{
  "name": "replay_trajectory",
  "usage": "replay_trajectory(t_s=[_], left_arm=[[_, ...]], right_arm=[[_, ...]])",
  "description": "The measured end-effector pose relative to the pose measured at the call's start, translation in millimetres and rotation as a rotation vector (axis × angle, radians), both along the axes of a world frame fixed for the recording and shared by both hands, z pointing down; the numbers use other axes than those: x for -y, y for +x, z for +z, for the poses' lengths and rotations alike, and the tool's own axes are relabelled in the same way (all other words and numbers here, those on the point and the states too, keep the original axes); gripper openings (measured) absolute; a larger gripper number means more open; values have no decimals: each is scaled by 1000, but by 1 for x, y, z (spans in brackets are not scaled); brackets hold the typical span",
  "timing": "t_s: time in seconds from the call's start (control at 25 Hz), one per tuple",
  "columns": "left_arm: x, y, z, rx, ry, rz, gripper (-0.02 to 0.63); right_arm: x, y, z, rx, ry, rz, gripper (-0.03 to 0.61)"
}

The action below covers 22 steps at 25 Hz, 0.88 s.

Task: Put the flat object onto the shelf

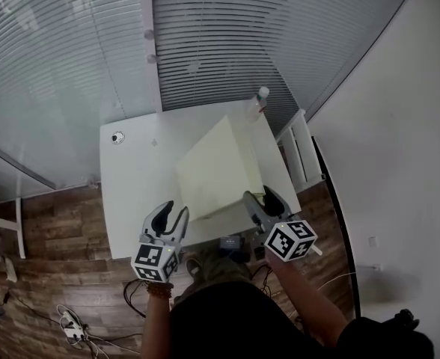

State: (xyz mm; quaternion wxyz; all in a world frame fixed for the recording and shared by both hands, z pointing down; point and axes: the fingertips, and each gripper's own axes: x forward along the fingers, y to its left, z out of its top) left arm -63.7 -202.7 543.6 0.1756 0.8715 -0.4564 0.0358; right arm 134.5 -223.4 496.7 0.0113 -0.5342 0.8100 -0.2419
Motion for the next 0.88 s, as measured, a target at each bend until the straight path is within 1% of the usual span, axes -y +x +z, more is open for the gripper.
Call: replay_trajectory(t_s=[0.2,0.44,0.56,0.68,0.72,0.88], left_arm=[[1,-8,1,-3,-1,-22,173],[-1,-11,6,4,-14,-26,173],[-3,-14,6,-17,-21,-35,173],[-5,-17,5,-19,-20,-41,172],[-5,-19,5,-17,-21,-44,172],[-7,-22,7,-18,-30,-54,172]], right_arm=[[10,18,32,209,-63,128,249],[17,11,86,424,-189,189,250],[17,6,109,505,-232,185,250],[16,-1,128,524,-256,130,252],[17,-3,135,548,-274,126,252],[20,1,169,721,-379,184,253]])
